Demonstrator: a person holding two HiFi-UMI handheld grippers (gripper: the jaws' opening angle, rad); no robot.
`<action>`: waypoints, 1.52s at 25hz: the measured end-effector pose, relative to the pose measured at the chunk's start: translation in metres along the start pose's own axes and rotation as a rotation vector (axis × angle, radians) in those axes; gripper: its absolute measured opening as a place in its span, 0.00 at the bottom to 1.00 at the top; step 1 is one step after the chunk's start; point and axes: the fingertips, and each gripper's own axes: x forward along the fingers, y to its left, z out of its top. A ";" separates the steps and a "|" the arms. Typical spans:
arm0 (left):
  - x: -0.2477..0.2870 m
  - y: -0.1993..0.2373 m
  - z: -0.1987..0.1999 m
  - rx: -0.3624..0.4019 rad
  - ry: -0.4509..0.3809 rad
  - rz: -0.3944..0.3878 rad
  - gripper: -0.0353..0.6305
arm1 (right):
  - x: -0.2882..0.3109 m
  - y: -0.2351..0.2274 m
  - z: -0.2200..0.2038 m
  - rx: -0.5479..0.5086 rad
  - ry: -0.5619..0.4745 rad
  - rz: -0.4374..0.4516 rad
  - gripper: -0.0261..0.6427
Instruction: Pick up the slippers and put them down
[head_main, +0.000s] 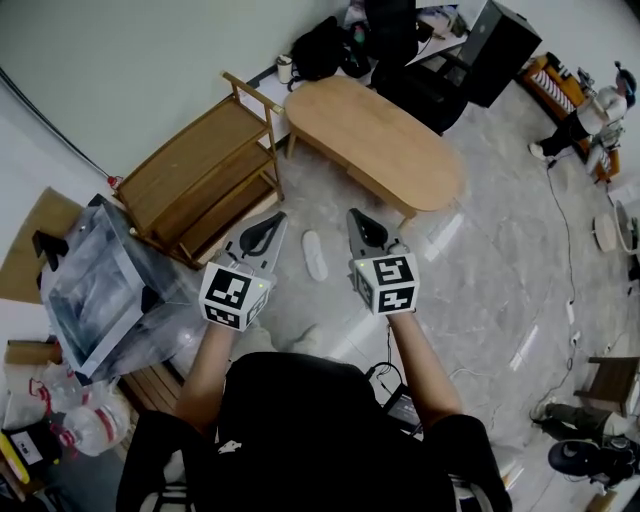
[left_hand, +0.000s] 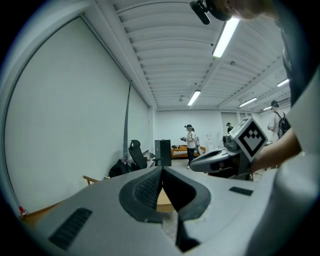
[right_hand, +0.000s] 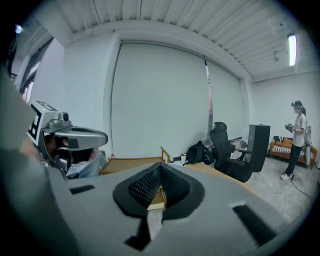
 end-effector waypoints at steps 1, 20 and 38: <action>-0.001 -0.001 0.004 0.001 -0.008 0.004 0.06 | -0.002 0.002 0.004 -0.004 -0.010 0.004 0.04; -0.042 0.030 0.048 0.068 -0.084 0.046 0.06 | -0.006 0.046 0.064 0.004 -0.137 0.020 0.04; -0.064 0.079 0.063 -0.006 -0.127 0.011 0.06 | 0.011 0.075 0.094 0.027 -0.181 -0.048 0.04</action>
